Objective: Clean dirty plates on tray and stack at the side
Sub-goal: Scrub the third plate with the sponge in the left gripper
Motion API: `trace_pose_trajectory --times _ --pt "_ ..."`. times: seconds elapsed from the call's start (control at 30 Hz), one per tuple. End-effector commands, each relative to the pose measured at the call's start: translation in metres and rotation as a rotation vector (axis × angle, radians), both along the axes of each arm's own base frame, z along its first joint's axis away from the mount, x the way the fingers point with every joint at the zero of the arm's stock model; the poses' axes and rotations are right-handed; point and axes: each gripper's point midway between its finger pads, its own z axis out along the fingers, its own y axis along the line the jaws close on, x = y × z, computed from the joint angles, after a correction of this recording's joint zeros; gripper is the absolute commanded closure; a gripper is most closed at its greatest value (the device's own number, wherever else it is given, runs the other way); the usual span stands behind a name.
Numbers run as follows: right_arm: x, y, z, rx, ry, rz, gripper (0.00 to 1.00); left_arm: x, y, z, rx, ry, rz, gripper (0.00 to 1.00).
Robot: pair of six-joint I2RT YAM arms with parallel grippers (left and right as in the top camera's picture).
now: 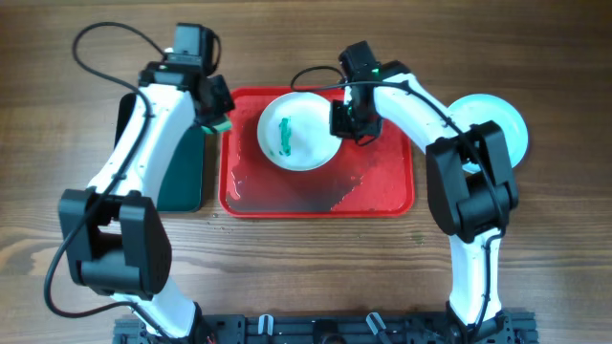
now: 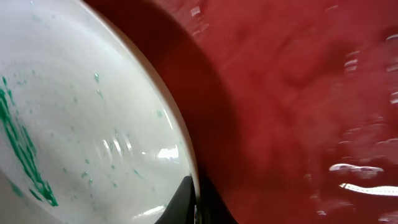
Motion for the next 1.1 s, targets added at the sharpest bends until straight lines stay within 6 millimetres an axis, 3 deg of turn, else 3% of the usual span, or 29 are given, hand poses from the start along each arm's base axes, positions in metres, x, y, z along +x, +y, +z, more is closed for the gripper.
trace_pose_trajectory --times 0.0,0.1,0.17,0.23,0.4,0.53,0.67,0.73,0.87,0.93,0.97,1.07 --pt "-0.030 0.014 -0.025 0.004 0.080 0.073 0.96 0.001 -0.047 -0.022 -0.036 0.006 -0.208 0.96" --pt "-0.031 0.018 -0.024 0.026 0.077 0.097 0.96 0.003 -0.083 -0.033 -0.058 -0.007 -0.399 0.96" --pt "-0.031 0.020 -0.023 0.040 0.075 0.116 0.96 0.002 -0.095 -0.046 -0.049 0.009 -0.445 0.96" --pt "-0.031 0.020 -0.023 0.040 0.075 0.114 0.96 0.000 -0.091 -0.074 -0.038 0.071 -0.400 0.96" --pt "-0.030 0.021 -0.023 0.042 0.071 0.114 0.96 -0.008 -0.085 -0.104 -0.011 0.148 -0.353 0.96" --pt "-0.030 0.021 -0.023 0.043 0.068 0.114 0.96 -0.025 -0.097 -0.113 -0.046 0.216 -0.422 0.96" --pt "-0.030 0.021 -0.023 0.043 0.068 0.114 0.95 -0.068 -0.161 -0.099 -0.380 0.250 -0.846 0.96" --pt "-0.030 0.021 -0.023 0.043 0.068 0.114 0.96 -0.076 -0.166 -0.096 -0.421 0.255 -0.900 0.96" --pt "-0.030 0.021 -0.023 0.043 0.068 0.115 0.96 -0.074 -0.153 -0.102 -0.345 0.276 -0.888 0.96" --pt "-0.030 0.021 -0.023 0.043 0.068 0.115 0.96 -0.058 -0.117 -0.115 -0.138 0.307 -0.697 0.96" --pt "-0.029 0.021 -0.023 0.044 0.067 0.114 0.96 -0.047 -0.084 -0.119 0.039 0.312 -0.540 0.96" --pt "-0.029 0.021 -0.023 0.045 0.064 0.114 0.96 -0.031 -0.034 -0.112 0.304 0.269 -0.298 0.96"
